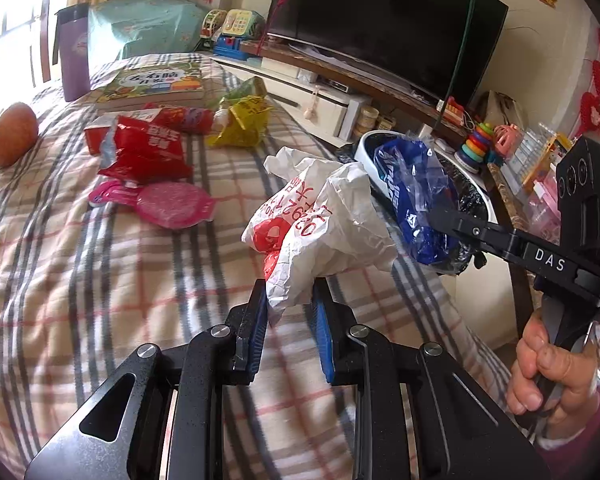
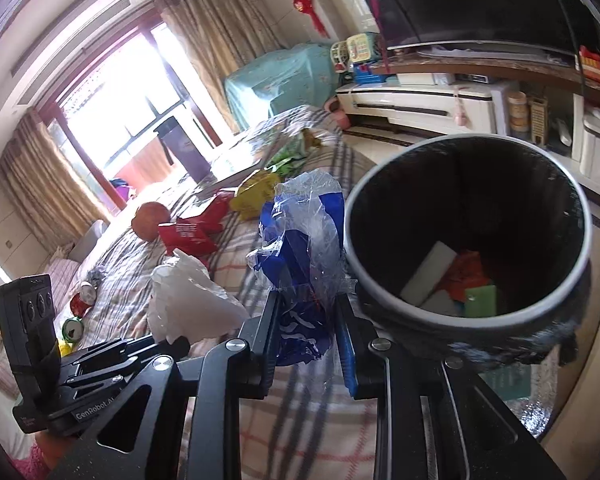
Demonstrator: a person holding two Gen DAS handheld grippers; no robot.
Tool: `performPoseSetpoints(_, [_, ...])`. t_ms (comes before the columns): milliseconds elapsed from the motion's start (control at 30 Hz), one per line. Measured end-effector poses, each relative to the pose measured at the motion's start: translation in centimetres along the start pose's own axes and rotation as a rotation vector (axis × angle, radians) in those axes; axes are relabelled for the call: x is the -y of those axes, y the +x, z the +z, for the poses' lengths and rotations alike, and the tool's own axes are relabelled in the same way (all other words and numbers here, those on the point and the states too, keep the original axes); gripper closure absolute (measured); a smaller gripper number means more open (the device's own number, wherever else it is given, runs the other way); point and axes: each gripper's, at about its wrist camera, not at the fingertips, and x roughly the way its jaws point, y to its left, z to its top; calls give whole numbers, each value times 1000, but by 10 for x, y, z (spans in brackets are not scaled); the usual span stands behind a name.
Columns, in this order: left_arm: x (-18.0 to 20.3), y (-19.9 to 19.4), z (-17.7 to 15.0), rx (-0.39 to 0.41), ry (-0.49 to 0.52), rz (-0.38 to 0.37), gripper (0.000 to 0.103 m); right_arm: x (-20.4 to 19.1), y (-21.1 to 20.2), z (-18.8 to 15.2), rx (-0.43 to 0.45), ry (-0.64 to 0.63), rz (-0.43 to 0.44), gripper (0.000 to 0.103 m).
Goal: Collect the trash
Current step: 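Grasp the white plastic bag with left tool while right tool grasps blue bottle, then carry the white bag and blue bottle over the black bin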
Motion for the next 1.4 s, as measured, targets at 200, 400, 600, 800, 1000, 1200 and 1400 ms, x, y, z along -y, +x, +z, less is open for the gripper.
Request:
performPoseSetpoints(200, [10, 4, 4, -2, 10, -14, 82, 8, -10, -2, 17, 11, -21, 77])
performPoseSetpoints(400, [21, 5, 9, 4, 27, -29, 82, 18, -21, -1, 40, 24, -48, 77])
performPoseSetpoints(600, [34, 7, 16, 6, 43, -45, 82, 30, -33, 1, 64, 36, -81, 77])
performPoseSetpoints(800, [49, 11, 23, 10, 68, -55, 82, 46, -41, 4, 81, 58, -108, 77])
performPoseSetpoints(1000, [61, 16, 31, 15, 86, -60, 82, 56, -47, 5, 93, 69, -119, 77])
performPoseSetpoints(1200, [71, 22, 39, 15, 105, -63, 82, 62, -49, 6, 102, 77, -125, 77])
performPoseSetpoints(1400, [82, 30, 46, 8, 126, -63, 82, 66, -52, 7, 108, 81, -134, 77])
